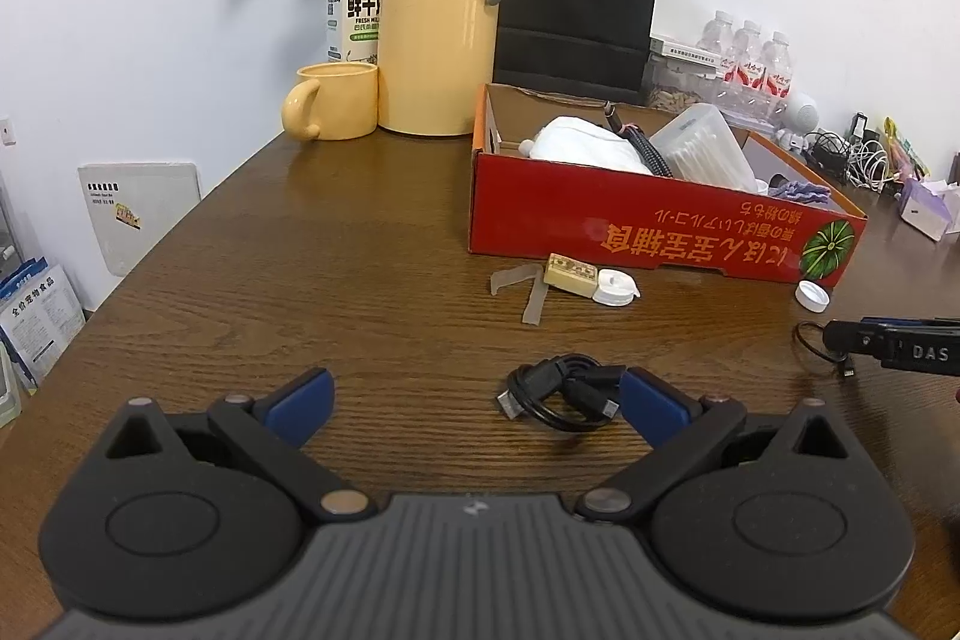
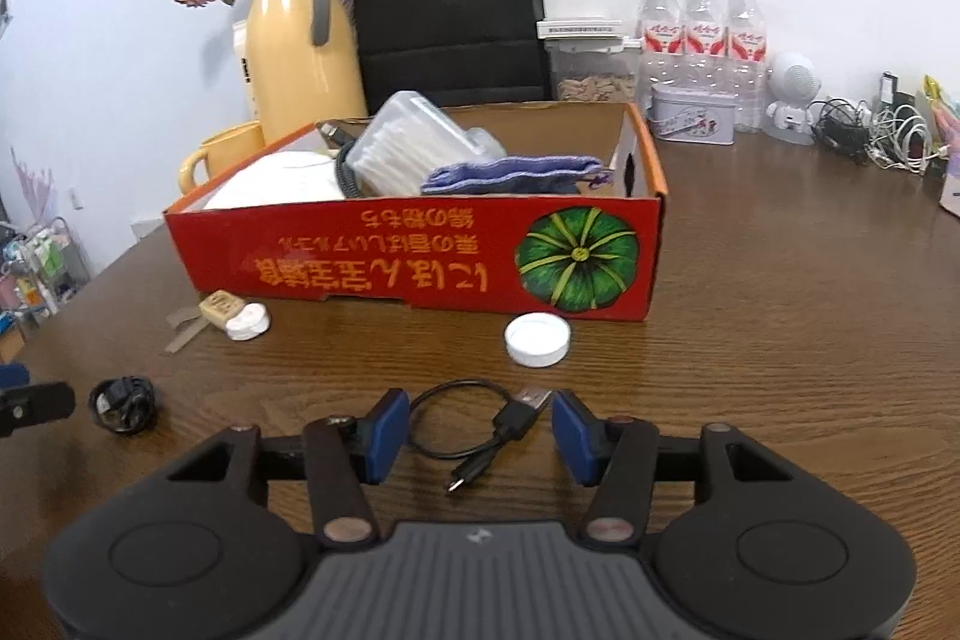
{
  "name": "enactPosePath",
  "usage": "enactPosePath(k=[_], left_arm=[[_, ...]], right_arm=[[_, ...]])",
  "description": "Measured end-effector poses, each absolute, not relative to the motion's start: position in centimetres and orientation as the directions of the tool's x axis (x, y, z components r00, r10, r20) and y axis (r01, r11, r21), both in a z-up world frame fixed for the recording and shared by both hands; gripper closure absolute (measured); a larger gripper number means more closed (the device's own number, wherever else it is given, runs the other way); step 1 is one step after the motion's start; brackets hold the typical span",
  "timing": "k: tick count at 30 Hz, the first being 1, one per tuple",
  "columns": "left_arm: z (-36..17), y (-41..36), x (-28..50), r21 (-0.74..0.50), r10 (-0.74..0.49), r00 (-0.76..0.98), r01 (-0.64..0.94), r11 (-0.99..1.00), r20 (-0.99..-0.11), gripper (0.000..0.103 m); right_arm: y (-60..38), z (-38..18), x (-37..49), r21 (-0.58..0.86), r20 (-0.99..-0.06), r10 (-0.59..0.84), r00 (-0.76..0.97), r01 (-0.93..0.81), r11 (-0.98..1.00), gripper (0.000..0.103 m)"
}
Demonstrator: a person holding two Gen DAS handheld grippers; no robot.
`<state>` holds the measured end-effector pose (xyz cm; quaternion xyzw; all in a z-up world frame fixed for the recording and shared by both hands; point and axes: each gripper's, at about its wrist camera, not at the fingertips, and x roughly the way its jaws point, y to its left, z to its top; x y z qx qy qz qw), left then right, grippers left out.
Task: Organize objects
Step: 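Move the right tool down over the black USB cable, then grasp the black USB cable with the right tool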
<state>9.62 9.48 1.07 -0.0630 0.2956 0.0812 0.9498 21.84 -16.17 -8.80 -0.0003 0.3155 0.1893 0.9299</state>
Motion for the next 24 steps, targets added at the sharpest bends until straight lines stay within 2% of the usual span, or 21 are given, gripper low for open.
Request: enactPosePath(k=[2, 7, 15, 24], left_arm=[[1.1, 9.5, 9.7, -0.073, 0.115, 0.811, -0.190, 0.979, -0.573, 0.000], [0.9, 9.5, 9.8, -0.074, 0.109, 0.807, -0.185, 0.980, -0.581, 0.000], [0.4, 9.0, 10.3, -0.058, 0.099, 0.797, -0.166, 0.984, -0.596, 0.000], [-0.4, 7.5, 12.5, -0.006, 0.085, 0.773, -0.114, 0.993, -0.628, 0.000]], right_arm=[[-15.9, -9.0, 22.2, 0.107, -0.600, 0.334, 0.727, -0.341, 0.934, 0.070], [-15.5, -9.5, 22.5, 0.067, -0.615, 0.302, 0.728, -0.333, 0.941, 0.088], [-15.4, -9.7, 22.0, 0.052, -0.586, 0.322, 0.744, -0.362, 0.931, 0.088], [-15.8, -8.7, 20.5, 0.063, -0.487, 0.367, 0.793, -0.387, 0.920, 0.088]])
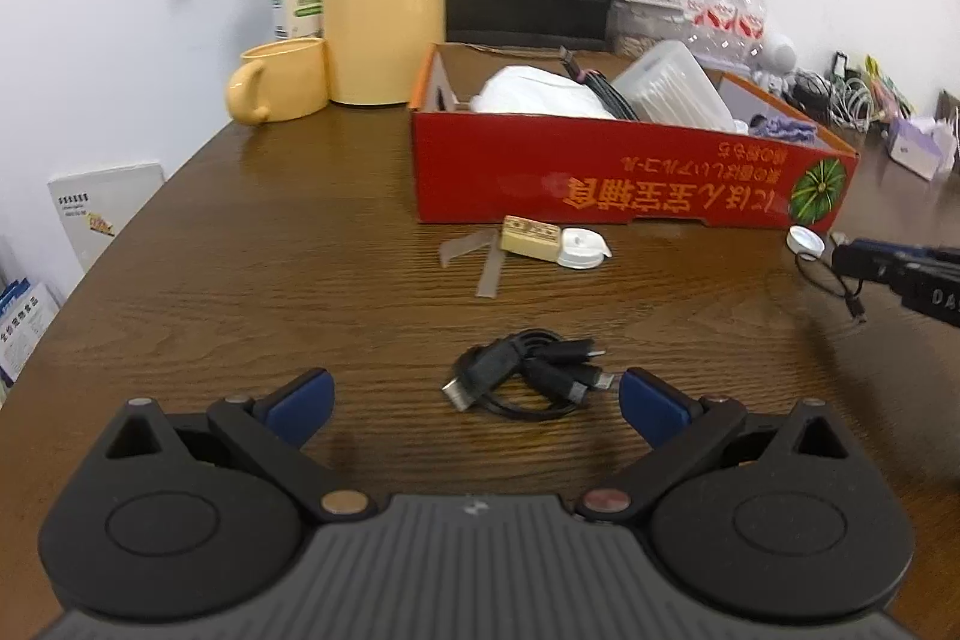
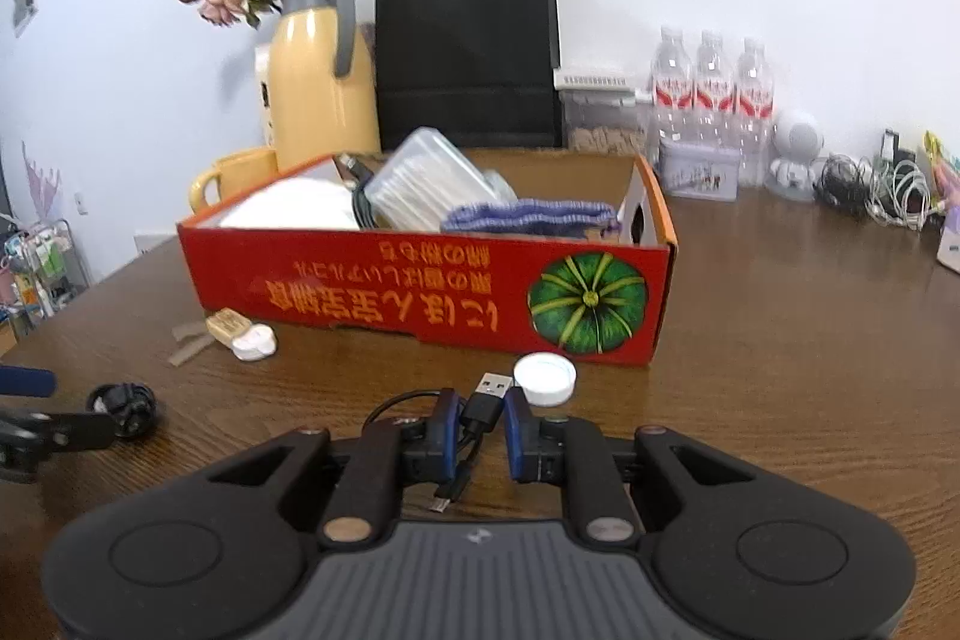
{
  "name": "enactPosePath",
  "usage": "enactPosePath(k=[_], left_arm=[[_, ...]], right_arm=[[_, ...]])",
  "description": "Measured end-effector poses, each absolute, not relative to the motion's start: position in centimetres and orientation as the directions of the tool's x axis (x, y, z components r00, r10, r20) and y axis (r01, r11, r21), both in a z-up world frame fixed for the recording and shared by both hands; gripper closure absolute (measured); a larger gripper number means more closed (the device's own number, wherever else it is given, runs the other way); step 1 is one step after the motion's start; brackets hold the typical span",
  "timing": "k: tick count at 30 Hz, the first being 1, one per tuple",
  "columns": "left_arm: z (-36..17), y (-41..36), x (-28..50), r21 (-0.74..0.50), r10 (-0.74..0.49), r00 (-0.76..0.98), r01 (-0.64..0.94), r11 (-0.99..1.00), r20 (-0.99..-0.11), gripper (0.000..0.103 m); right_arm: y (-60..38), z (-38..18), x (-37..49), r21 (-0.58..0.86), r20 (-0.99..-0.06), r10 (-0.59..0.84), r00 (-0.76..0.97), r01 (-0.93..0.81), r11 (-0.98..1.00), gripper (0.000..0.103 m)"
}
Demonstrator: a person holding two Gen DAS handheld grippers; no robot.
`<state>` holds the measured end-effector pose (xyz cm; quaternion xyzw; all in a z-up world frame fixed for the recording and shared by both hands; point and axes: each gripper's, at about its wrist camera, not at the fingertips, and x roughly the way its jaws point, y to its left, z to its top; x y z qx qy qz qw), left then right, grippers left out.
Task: Organize objects
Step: 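Grasp the black USB cable with the right tool, then grasp the black coiled cable with left tool while right tool holds USB cable, then carry both cables over the cardboard box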
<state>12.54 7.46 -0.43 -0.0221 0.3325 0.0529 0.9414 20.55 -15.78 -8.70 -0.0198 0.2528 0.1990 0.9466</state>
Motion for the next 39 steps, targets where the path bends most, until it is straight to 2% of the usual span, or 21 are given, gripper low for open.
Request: enactPosePath(k=[15, 19, 22, 24, 34, 39], left_arm=[[-1.1, 6.5, 14.7, -0.003, 0.076, 0.756, -0.103, 0.995, -0.650, 0.001], [-1.1, 6.2, 14.5, -0.003, 0.067, 0.760, -0.090, 0.996, -0.646, 0.012], [-1.0, 5.9, 14.3, 0.003, 0.062, 0.767, -0.078, 0.997, -0.638, 0.024], [-0.9, 5.7, 14.1, 0.008, 0.060, 0.775, -0.070, 0.997, -0.629, 0.041], [-0.6, 5.8, 13.8, -0.033, 0.032, 0.793, -0.066, 0.997, -0.609, 0.046], [0.7, 5.5, 13.5, -0.043, 0.020, 0.823, -0.054, 0.998, -0.568, 0.047]], right_arm=[[-16.1, -8.1, 19.3, 0.054, -0.411, 0.397, 0.821, -0.413, 0.909, 0.088], [-16.0, -8.1, 19.1, 0.053, -0.403, 0.398, 0.824, -0.413, 0.909, 0.088], [-16.0, -8.1, 19.1, 0.051, -0.400, 0.398, 0.825, -0.414, 0.909, 0.088], [-16.0, -8.1, 19.1, 0.051, -0.399, 0.398, 0.826, -0.414, 0.909, 0.088], [-15.9, -8.0, 18.9, 0.047, -0.392, 0.399, 0.829, -0.415, 0.909, 0.088], [-15.9, -7.9, 18.6, 0.039, -0.376, 0.407, 0.833, -0.424, 0.905, 0.088]])
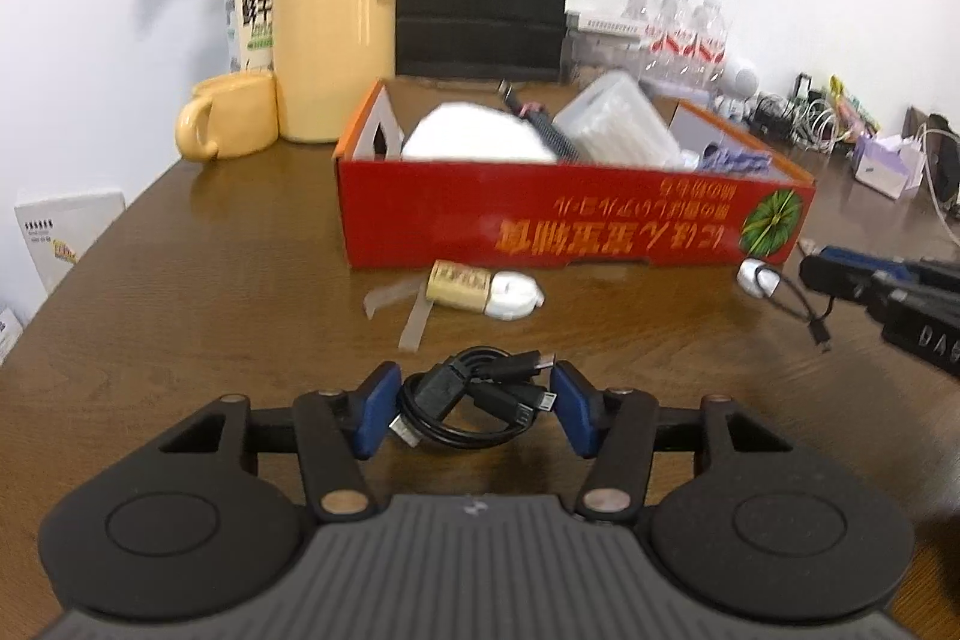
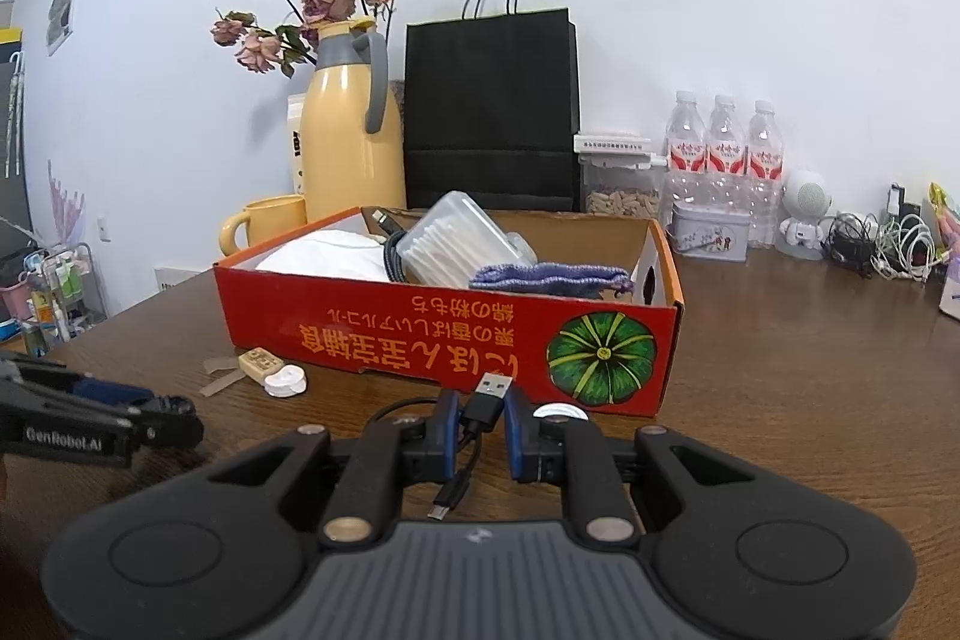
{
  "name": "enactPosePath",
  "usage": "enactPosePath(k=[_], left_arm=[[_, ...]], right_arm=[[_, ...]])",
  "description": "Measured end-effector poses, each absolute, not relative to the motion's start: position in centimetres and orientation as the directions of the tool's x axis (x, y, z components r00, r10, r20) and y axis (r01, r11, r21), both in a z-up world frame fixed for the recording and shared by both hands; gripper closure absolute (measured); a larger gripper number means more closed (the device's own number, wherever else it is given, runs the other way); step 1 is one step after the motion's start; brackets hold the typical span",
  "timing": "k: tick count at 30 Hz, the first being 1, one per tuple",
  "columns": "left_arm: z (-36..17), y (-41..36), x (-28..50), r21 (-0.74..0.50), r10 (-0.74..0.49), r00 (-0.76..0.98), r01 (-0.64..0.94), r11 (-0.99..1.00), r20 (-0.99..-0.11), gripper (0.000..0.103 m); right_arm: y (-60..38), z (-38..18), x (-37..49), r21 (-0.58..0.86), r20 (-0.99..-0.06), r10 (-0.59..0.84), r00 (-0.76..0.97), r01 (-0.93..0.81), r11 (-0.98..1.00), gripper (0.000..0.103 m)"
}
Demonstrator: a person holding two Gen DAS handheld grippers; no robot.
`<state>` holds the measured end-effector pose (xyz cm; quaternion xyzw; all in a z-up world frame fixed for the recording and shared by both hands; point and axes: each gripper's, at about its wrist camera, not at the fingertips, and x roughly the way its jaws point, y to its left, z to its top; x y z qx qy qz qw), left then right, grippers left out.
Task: Organize objects
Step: 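Carry both cables over the cardboard box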
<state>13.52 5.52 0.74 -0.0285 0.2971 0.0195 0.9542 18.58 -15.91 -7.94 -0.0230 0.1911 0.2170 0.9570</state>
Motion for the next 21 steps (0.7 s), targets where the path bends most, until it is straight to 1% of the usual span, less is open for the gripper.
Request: enactPosePath(k=[4, 9, 12, 18, 21], left_arm=[[2.5, 5.1, 14.0, -0.040, 0.014, 0.849, -0.041, 0.998, -0.528, 0.047], [4.9, 4.6, 15.8, -0.039, 0.014, 0.884, -0.037, 0.999, -0.468, 0.047], [6.2, 4.3, 17.3, -0.044, 0.017, 0.900, -0.040, 0.998, -0.435, 0.047], [7.5, 4.4, 21.1, -0.066, 0.038, 0.913, -0.071, 0.995, -0.405, 0.047], [7.8, 4.7, 22.8, -0.082, 0.048, 0.917, -0.087, 0.993, -0.396, 0.047]], right_arm=[[-15.8, -7.4, 18.3, 0.025, -0.351, 0.417, 0.839, -0.436, 0.899, 0.088], [-15.9, -5.6, 18.8, 0.025, -0.305, 0.428, 0.851, -0.442, 0.897, 0.088], [-15.5, -4.2, 19.8, -0.003, -0.271, 0.426, 0.863, -0.443, 0.897, 0.088], [-14.6, -2.0, 23.0, -0.028, -0.230, 0.414, 0.881, -0.431, 0.902, 0.088], [-14.0, -1.6, 25.2, -0.027, -0.231, 0.401, 0.886, -0.418, 0.908, 0.088]])
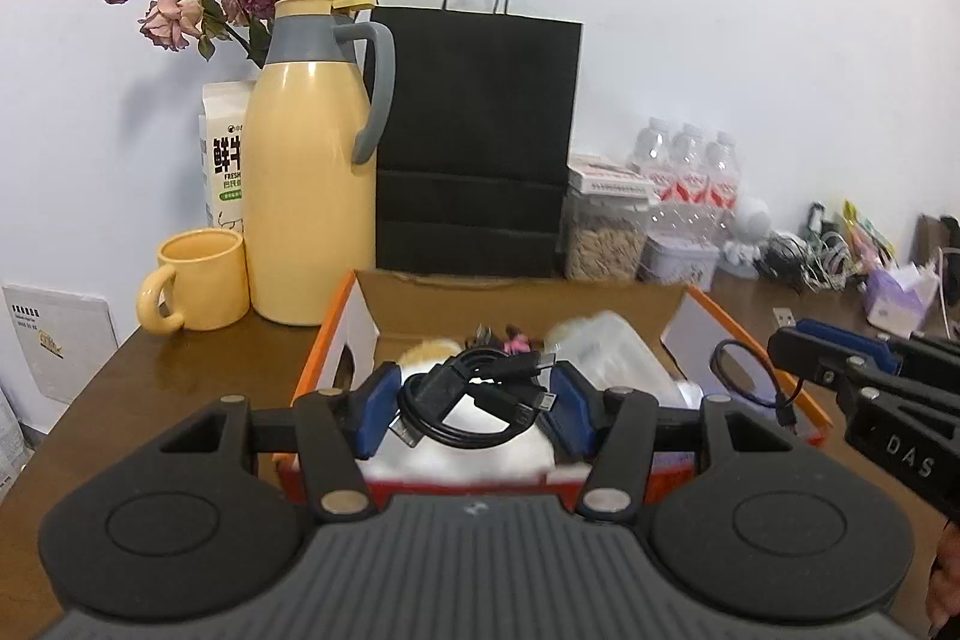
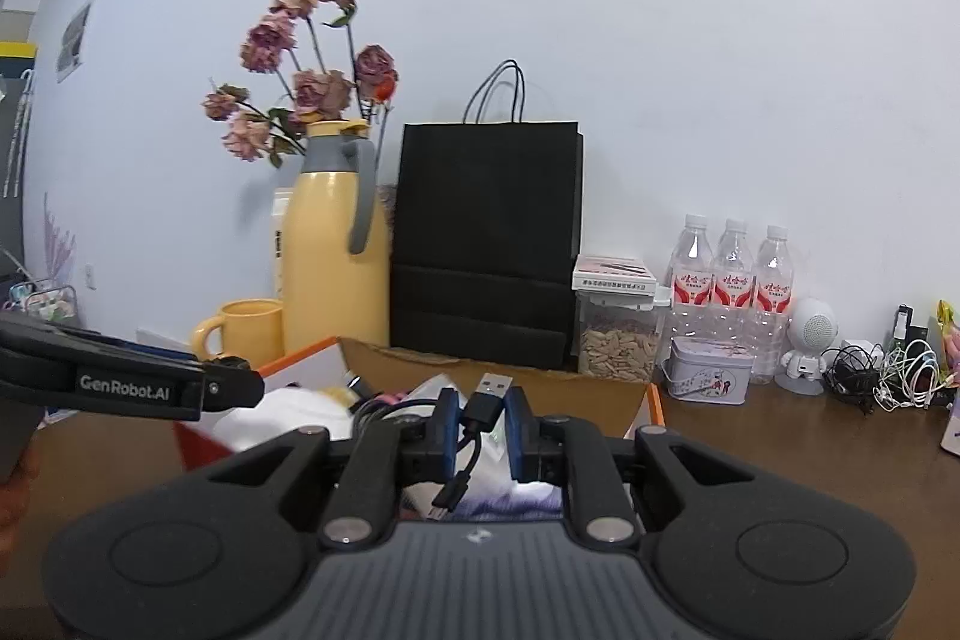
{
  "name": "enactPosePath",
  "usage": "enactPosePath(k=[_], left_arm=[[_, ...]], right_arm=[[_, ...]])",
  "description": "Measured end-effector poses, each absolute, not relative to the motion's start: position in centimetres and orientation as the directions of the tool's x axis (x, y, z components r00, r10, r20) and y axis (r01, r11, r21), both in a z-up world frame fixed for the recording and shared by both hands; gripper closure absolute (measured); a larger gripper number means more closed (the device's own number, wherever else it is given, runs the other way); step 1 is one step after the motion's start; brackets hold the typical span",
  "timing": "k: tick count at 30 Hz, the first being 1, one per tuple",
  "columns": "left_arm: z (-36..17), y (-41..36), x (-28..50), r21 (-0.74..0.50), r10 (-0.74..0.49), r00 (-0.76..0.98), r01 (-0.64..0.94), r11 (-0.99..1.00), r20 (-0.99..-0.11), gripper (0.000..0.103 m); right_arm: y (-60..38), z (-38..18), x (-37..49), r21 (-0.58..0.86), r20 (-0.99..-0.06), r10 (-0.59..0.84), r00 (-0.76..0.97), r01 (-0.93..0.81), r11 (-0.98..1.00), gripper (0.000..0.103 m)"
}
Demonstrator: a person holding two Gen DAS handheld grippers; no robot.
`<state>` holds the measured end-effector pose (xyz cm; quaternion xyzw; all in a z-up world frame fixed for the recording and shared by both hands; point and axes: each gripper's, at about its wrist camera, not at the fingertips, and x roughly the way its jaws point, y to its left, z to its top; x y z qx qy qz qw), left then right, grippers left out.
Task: Organize objects
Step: 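Carry both cables over the cardboard box, then lower both cables into the box and open both tools, then withdraw both tools back over the table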
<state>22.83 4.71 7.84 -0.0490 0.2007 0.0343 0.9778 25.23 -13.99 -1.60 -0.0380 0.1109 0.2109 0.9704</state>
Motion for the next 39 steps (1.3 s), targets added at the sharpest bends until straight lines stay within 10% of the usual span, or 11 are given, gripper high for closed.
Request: enactPosePath(k=[12, 16, 18, 20, 23, 39], left_arm=[[6.4, 5.9, 29.5, -0.125, 0.107, 0.912, -0.169, 0.978, -0.395, 0.044], [5.6, 5.9, 29.6, -0.106, 0.122, 0.915, -0.175, 0.979, -0.383, 0.012], [5.7, 6.1, 29.2, -0.101, 0.134, 0.925, -0.181, 0.978, -0.356, 0.000], [5.8, 6.2, 28.7, -0.110, 0.141, 0.930, -0.188, 0.976, -0.339, 0.000], [5.9, 6.4, 28.5, -0.126, 0.140, 0.929, -0.192, 0.973, -0.342, 0.000], [6.5, 6.0, 25.3, -0.122, 0.115, 0.943, -0.160, 0.980, -0.312, 0.000]], right_arm=[[-13.1, -3.2, 33.3, 0.039, -0.286, 0.324, 0.902, -0.326, 0.944, 0.088], [-13.3, -4.4, 34.5, 0.056, -0.337, 0.332, 0.881, -0.334, 0.941, 0.085], [-13.5, -4.7, 34.7, 0.072, -0.343, 0.335, 0.878, -0.331, 0.941, 0.075], [-13.6, -4.9, 34.6, 0.081, -0.344, 0.338, 0.876, -0.331, 0.940, 0.033], [-13.6, -4.9, 34.1, 0.083, -0.329, 0.344, 0.879, -0.336, 0.938, 0.005], [-13.8, -3.9, 30.9, 0.042, -0.317, 0.352, 0.881, -0.358, 0.933, 0.000]])
